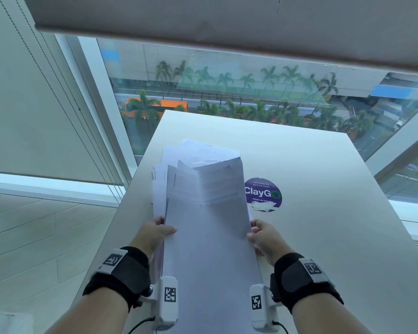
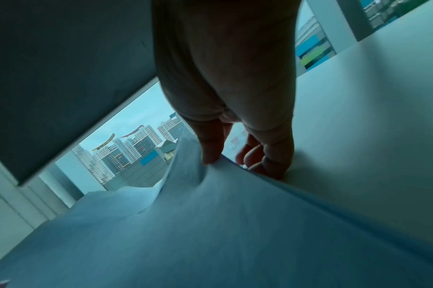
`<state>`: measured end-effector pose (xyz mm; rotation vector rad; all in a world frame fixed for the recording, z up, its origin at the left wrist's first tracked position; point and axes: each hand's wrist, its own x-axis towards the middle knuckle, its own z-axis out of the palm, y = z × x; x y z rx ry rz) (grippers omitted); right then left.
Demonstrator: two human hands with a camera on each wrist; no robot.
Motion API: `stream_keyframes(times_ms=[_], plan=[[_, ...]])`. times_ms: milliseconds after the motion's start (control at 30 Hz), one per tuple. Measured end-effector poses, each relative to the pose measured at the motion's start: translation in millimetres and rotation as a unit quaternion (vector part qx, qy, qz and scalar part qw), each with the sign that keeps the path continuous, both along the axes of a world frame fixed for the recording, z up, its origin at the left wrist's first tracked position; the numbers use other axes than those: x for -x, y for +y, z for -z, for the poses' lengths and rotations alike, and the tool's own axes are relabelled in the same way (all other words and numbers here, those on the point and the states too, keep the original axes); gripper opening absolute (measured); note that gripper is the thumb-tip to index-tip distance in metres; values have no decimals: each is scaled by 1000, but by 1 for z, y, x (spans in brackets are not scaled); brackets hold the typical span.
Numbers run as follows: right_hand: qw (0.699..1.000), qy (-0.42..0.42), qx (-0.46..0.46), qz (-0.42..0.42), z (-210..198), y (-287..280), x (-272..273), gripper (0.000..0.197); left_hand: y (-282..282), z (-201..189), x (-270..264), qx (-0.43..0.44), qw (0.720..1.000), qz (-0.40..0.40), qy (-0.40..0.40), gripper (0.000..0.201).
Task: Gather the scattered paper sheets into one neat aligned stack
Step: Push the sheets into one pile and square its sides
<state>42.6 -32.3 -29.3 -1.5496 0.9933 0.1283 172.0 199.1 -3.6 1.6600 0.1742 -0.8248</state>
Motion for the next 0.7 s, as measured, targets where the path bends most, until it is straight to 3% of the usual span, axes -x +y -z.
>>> stream_keyframes(times_ms=[100, 267, 333, 467, 633, 700], plan=[[999, -6, -24, 24, 0, -3, 4, 33, -1, -8, 8, 12, 999, 21, -43, 24], [994, -33, -73, 69, 1, -8, 3, 25, 3, -10, 18, 148, 989, -14, 6, 31], [997, -23, -55, 54, -3, -3, -1, 26, 3, -3, 17, 118, 991, -64, -2, 23], [998, 28, 48, 14, -7, 3, -11, 48, 4, 18, 6, -85, 989, -91, -81, 12], [998, 50, 41, 13, -7, 7, -17, 32, 2, 10, 2, -42, 994, -80, -61, 16], [997, 55, 55, 7, -8, 6, -21, 34, -1, 5, 2, -25, 996, -69, -57, 18]])
